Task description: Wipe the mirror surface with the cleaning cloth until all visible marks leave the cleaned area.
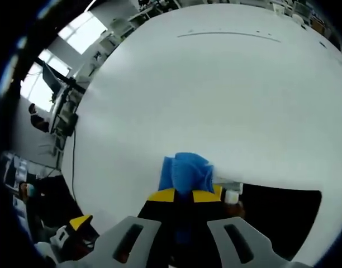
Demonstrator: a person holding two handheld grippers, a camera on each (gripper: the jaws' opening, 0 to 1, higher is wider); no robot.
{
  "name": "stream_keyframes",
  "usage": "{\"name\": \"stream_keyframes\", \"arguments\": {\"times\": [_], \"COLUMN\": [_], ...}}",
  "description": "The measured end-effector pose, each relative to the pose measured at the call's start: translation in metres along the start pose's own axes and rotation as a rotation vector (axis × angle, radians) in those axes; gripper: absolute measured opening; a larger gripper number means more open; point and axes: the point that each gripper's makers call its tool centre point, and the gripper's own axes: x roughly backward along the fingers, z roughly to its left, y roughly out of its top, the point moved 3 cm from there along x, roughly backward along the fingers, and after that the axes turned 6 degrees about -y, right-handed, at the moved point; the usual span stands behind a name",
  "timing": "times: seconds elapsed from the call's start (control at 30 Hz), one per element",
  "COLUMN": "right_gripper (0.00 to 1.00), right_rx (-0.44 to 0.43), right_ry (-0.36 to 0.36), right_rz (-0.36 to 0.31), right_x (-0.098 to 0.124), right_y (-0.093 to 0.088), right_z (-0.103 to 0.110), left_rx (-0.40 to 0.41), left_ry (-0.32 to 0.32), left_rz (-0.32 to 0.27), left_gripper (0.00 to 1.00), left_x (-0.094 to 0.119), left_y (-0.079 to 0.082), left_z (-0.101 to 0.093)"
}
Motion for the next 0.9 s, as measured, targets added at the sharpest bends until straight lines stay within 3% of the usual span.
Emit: {"name": "stream_keyframes", "arguments": {"times": [0.9], "right_gripper": [0.03], "right_rx": [0.031], "right_ry": [0.016], "right_rz": [-0.006], "right_x": [0.007], "right_y": [-0.029], "right_z": [0.014], "left_rx": [-0.002], "left_ry": [0.016], "left_rz": [0.003], "left_gripper": [0.99], "left_x": [0.003], "left_y": [0.001], "left_z": [0.001]}}
